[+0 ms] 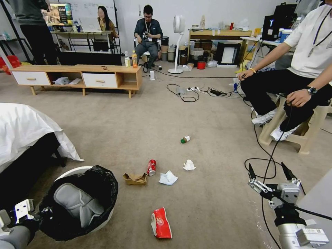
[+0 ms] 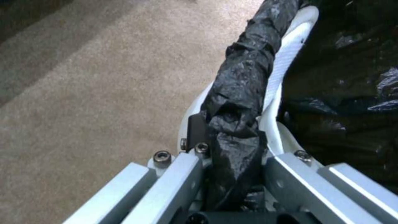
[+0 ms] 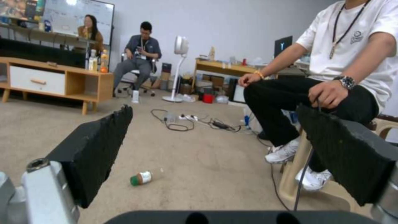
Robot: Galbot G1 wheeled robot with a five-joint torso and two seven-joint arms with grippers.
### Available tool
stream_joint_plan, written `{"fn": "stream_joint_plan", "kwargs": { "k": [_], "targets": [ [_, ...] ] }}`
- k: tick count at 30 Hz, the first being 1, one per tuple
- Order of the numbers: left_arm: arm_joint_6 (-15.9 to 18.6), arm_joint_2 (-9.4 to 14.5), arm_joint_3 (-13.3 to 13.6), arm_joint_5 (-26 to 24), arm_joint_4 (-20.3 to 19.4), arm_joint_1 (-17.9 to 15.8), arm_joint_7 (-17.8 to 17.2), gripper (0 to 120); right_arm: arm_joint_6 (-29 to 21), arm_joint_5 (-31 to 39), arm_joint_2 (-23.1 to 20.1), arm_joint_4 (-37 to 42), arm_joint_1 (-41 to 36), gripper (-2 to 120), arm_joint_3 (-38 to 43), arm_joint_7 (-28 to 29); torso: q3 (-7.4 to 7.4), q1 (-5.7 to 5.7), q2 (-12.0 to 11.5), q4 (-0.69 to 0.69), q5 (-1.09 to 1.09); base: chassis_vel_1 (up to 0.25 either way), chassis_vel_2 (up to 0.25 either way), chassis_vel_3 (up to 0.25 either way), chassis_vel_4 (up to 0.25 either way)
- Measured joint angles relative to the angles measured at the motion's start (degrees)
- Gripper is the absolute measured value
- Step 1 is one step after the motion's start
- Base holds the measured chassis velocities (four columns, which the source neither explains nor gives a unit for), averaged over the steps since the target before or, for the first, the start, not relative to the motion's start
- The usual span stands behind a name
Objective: Pick up the trash bin and place the garbage on the floor into it.
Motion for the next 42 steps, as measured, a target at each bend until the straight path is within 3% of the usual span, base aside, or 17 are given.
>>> {"fn": "stream_joint_plan", "kwargs": {
  "k": [12, 18, 20, 24, 27, 32, 33, 42],
  "targets": [
    [0.0, -0.6, 0.0, 0.9, -0.4, 0.5, 0.2, 1, -1.1, -0.4, -0.7, 0.5, 0.0, 100, -0.3, 1.0, 0.0, 0.0, 0.0, 0.0, 0.0, 0.0, 0.0, 0.0, 0.0],
    [0.0, -0.9, 0.2, 2.0, -0.5, 0.7, 0.5, 1, -8.8, 2.1, -4.1, 3.9, -1.0, 100, -2.5, 4.1, 0.0, 0.0, 0.0, 0.0, 0.0, 0.0, 0.0, 0.0, 0.0],
    [0.0, -1.2, 0.3, 2.3, -0.5, 0.8, 0.5, 1, -15.3, 7.8, -7.3, 6.8, -1.5, 100, -4.4, 7.0, 0.0, 0.0, 0.0, -0.01, 0.01, 0.0, 0.0, 0.0, 0.0],
    [0.0, -1.4, 0.3, 2.6, -0.6, 0.9, 0.6, 1, -20.7, 14.8, -10.3, 9.6, -1.5, 100, -5.6, 9.1, 0.0, 0.0, 0.0, 0.0, 0.0, 0.0, 0.0, 0.0, 0.0],
    [0.0, -1.8, 0.3, 2.9, -1.0, 1.2, 0.6, 1, -30.5, 26.1, -18.0, 13.8, -0.8, 100, -7.4, 14.0, 0.0, 0.0, 0.0, 0.0, 0.0, 0.0, 0.0, 0.0, 0.0],
    [0.0, -2.2, 0.0, 3.1, -1.0, 1.5, 0.6, 1, -35.6, 33.7, -23.1, 14.7, 0.7, 100, -8.8, 17.9, 0.0, 0.0, 0.0, 0.02, -0.01, 0.0, 0.0, 0.0, 0.0],
    [0.0, -2.7, -0.2, 3.5, -1.1, 1.6, 0.7, 1, -39.4, 41.0, -25.8, 14.6, 2.5, 100, -10.6, 21.7, 0.0, 0.0, 0.0, 0.0, 0.01, 0.0, 0.0, 0.0, 0.0],
    [0.0, -4.5, -1.4, 4.6, -1.3, 2.8, 1.0, 1, -47.7, 55.0, -27.7, 8.8, 9.7, 100, -20.0, 34.7, 0.0, 0.0, 0.0, 0.0, 0.01, 0.0, 0.0, 0.0, 0.0]
  ]
}}
